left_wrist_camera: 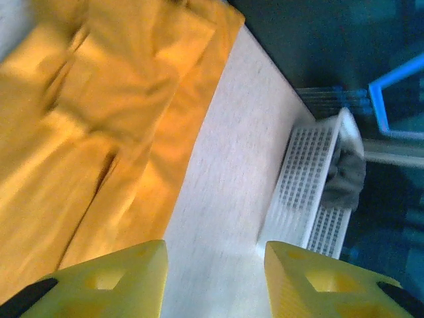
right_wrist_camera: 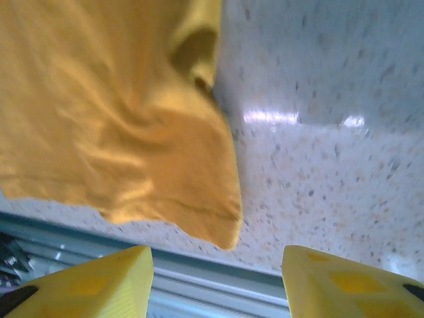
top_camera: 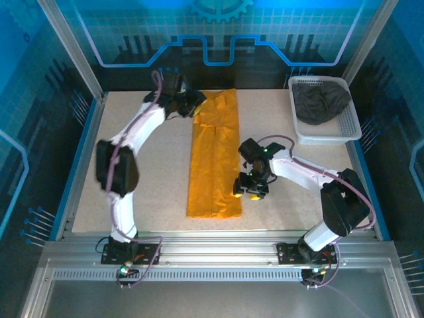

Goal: Fold and stack the t-shirts

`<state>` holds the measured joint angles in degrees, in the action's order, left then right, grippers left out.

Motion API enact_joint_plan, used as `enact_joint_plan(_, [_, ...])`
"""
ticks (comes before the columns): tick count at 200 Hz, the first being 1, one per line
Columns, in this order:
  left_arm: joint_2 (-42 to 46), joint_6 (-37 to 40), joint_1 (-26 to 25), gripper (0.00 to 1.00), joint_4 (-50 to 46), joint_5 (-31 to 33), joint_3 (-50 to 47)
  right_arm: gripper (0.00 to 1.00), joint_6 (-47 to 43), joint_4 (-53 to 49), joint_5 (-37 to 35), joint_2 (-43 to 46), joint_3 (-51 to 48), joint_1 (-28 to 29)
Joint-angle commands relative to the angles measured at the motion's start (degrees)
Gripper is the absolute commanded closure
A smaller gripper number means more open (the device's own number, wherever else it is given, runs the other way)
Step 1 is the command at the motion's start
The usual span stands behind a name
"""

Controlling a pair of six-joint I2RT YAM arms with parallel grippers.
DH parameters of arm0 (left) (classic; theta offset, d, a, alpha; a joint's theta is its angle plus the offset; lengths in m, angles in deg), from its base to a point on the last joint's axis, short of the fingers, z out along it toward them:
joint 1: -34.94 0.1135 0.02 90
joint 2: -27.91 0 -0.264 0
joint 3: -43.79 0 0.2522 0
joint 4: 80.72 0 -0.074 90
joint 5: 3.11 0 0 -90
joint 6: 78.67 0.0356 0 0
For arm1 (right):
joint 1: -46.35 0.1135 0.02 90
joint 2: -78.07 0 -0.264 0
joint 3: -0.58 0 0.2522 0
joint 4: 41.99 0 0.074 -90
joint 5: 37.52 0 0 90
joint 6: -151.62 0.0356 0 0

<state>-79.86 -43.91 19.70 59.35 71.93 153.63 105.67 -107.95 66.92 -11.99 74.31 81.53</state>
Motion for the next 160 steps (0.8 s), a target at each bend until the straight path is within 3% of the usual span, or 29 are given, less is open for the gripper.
enact_joint_plan(1, [8.86, 5.76, -1.39, 0.54, -11.23, -1.13, -21.59, 0.44, -3.9, 3.27, 8.27, -2.04, -3.46, 0.45])
enact_joint_plan(28, [21.81, 4.39, -2.76, 0.47, -11.77, -8.85, -42.11, 0.46, -2.5, 9.05, 11.67, -6.56, -4.44, 1.29])
enact_joint_plan(65, [26.23, 1.52, -6.89, 0.47, -7.84, -14.63, -53.22, 0.56, -0.13, 13.09, 13.22, -11.01, -4.03, 1.0])
enact_joint_plan(137, [18.82, 2.34, -12.66, 0.52, -9.74, -13.73, -53.31, 0.67, 1.74, 11.35, 10.88, -10.32, -5.85, 1.06])
enact_joint_plan(160, [19.17, 4.74, -13.21, 0.53, -14.24, -10.05, -52.5, 0.67, 1.75, 9.93, 10.01, -9.05, -6.31, 1.04])
